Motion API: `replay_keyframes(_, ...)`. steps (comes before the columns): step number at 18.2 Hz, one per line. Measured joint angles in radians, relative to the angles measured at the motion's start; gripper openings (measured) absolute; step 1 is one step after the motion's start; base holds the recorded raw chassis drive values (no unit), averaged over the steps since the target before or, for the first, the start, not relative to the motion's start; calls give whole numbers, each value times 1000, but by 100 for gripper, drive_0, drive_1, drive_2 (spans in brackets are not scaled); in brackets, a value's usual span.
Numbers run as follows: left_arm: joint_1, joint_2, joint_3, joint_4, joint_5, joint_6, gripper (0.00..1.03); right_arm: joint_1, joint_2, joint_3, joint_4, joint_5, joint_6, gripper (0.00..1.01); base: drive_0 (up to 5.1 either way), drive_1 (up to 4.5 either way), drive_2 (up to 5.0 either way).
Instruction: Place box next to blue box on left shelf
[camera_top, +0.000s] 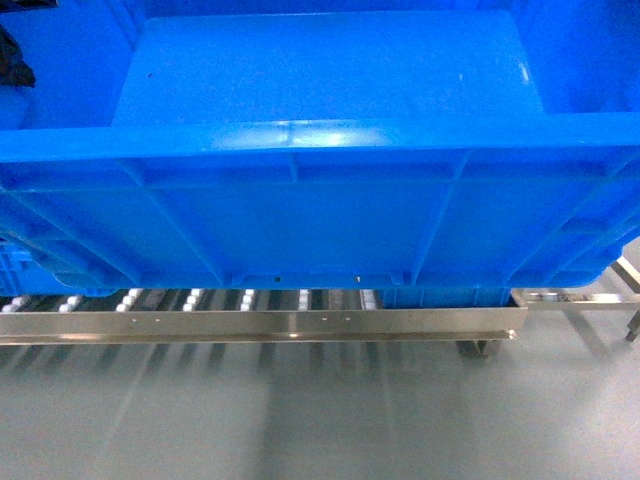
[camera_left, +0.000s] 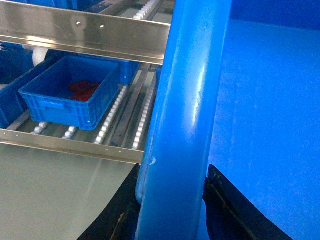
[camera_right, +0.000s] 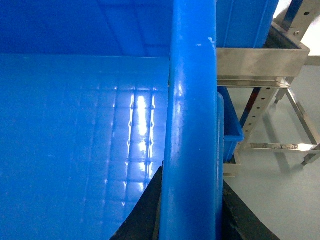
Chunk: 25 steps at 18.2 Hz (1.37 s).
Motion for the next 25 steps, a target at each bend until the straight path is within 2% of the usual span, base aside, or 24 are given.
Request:
replay_keyframes(13, 0, 0, 0, -1, 0, 0, 32, -1, 0, 0, -3, 0, 1, 18, -494, 243, 243)
replay_keyframes(25, 2, 0, 0, -3, 0, 2, 32, 4, 0, -1, -2, 3, 0, 18, 0, 0, 0)
